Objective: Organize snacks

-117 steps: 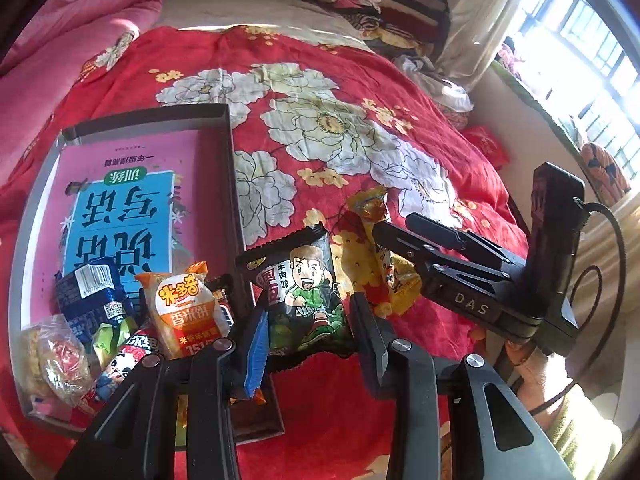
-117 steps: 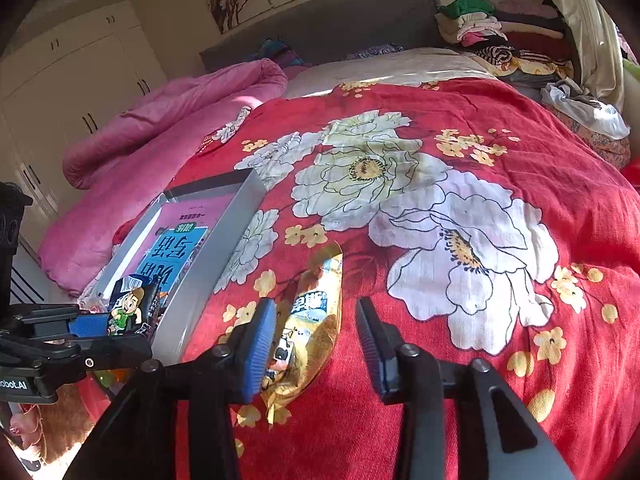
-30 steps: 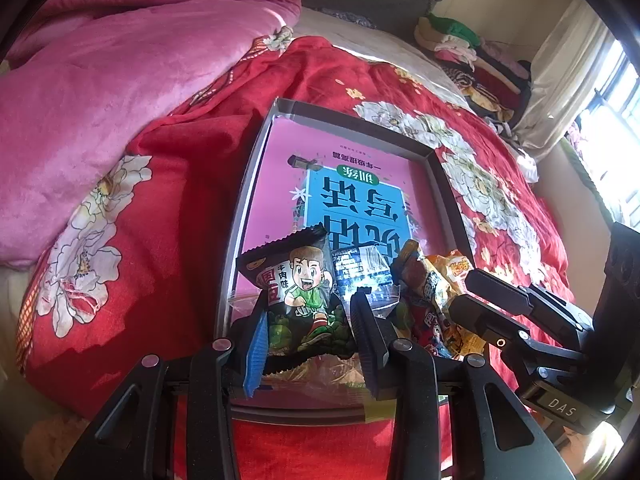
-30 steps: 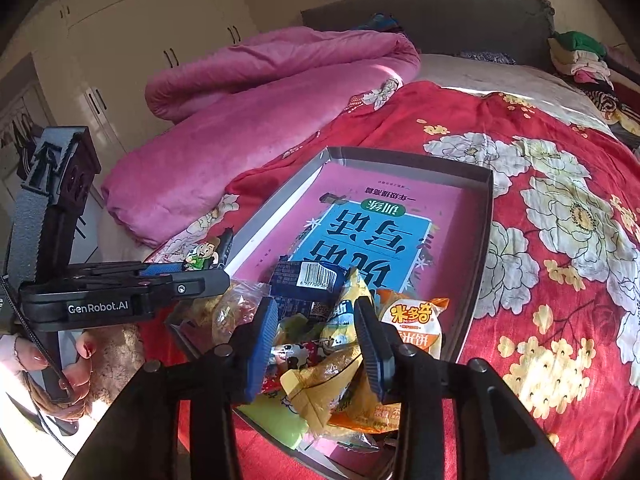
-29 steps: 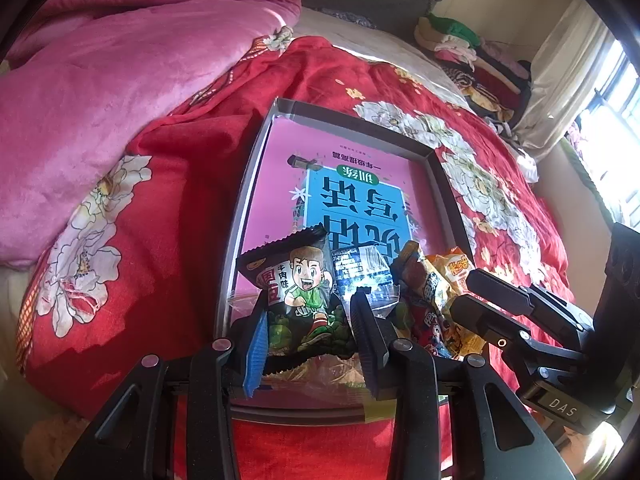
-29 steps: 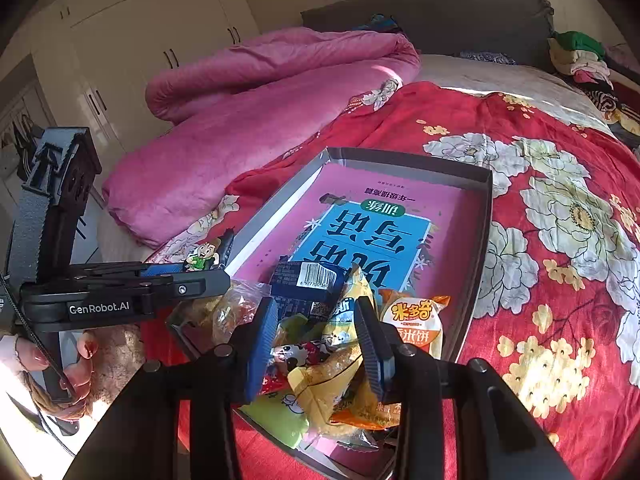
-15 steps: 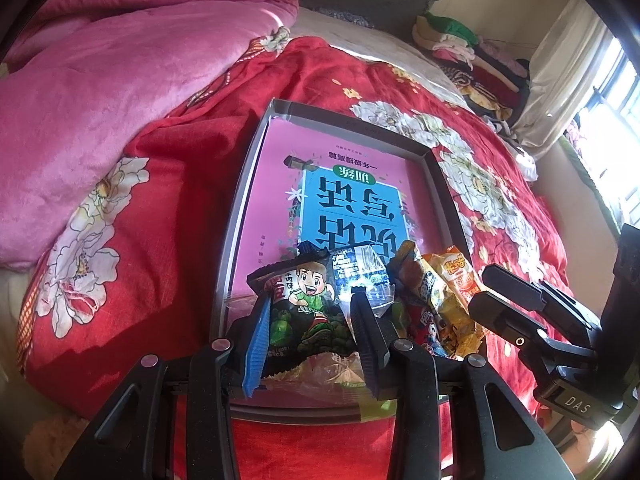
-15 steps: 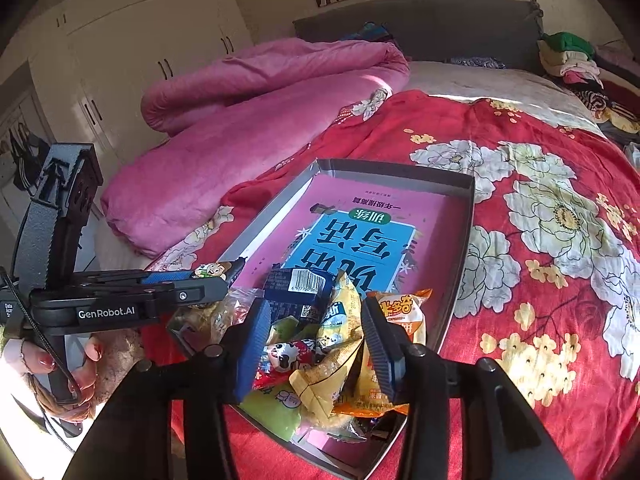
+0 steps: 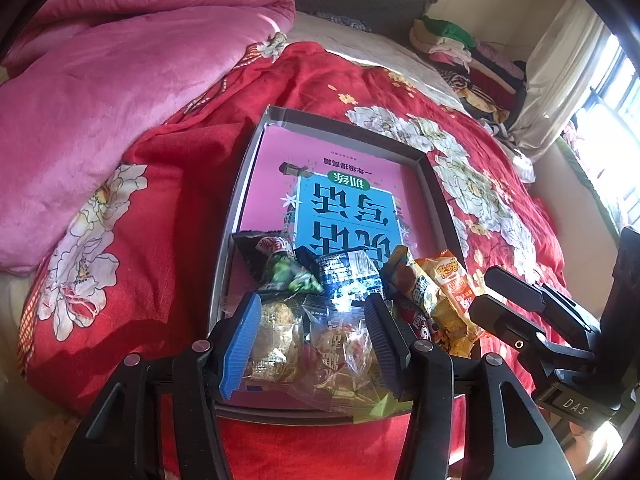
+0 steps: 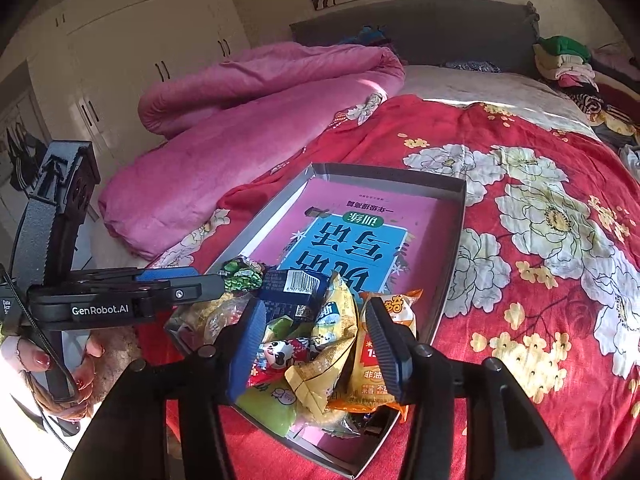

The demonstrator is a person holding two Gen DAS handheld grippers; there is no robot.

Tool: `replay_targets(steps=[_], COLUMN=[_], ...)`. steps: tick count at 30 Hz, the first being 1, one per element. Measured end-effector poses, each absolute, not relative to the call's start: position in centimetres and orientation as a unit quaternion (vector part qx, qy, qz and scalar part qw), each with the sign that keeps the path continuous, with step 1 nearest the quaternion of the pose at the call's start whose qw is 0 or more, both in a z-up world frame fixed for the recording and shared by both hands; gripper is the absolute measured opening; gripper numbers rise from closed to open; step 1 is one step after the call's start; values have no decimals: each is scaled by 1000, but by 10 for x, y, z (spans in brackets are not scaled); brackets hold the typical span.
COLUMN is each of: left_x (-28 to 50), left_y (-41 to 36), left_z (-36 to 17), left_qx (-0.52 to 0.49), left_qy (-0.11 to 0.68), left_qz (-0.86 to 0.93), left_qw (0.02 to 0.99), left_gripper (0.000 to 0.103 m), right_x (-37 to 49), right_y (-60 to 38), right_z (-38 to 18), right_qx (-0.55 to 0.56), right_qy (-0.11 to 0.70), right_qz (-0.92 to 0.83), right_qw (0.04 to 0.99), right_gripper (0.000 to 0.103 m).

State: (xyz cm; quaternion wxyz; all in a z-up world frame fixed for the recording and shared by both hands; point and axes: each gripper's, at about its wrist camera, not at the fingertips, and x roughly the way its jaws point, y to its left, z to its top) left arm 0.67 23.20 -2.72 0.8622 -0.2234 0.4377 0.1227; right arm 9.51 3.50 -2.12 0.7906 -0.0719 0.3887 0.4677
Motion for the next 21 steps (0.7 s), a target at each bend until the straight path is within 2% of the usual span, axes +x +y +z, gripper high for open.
replay_targets(steps=[12,21], left_x=[6,0], left_y=[224,212], left_z=[-14,5], left_qx=[-205,-190], left_qy=[422,410], left_qz=[118,145], left_qw=[875,880], left_gripper=[73,77], right_x=[95,89], right_y=[31,22], right_z=[-18,-1], right_qx=[-73,-70], right_qy=[381,354], right_qz=[462,465], right_qw=[797,808], right_gripper=[57,64])
